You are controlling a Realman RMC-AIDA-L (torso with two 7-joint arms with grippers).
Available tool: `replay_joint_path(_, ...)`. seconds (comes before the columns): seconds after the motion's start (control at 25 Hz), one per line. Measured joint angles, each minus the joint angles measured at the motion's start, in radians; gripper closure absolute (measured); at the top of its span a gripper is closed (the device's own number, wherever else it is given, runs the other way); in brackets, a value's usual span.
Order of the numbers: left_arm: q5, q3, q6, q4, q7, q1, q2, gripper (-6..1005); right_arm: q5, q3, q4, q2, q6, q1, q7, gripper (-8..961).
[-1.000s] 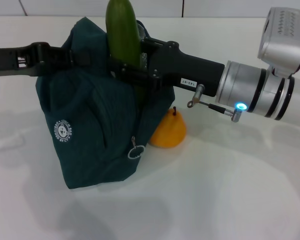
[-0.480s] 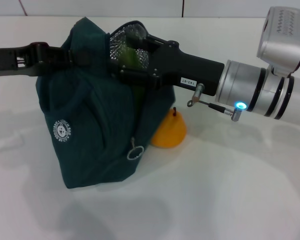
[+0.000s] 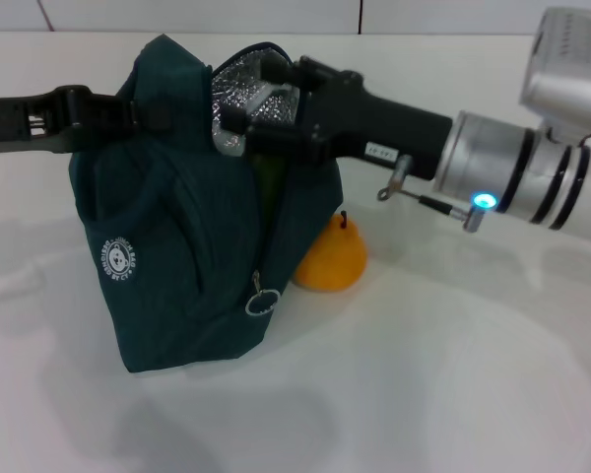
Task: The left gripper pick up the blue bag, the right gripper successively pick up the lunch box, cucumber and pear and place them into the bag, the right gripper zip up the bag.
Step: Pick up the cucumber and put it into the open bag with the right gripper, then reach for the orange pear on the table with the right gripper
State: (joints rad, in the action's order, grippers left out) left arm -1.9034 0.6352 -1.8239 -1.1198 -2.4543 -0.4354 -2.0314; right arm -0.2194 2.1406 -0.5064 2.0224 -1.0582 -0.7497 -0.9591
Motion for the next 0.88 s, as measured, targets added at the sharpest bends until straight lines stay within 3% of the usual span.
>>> replay_joint_path(0.28,0.000,-0.005,0.000,0.000,0.009,0.011,0.001,953,-0.066,-0.138,0.014,-0.028,-0.055,0.050,-0.006,85)
replay_joint_path(0.56,-0.005,-0.042,0.000,0.016,0.038,0.026,0.000,953,-0.383,-0.345,0.015,-0.064,-0.072,0.095,-0.093,88)
replay_joint_path(0.88,-0.004,-0.054,0.012,0.086,0.081,0.036,0.005,953,-0.596,-0.485,0.004,-0.060,-0.183,0.200,-0.094,91)
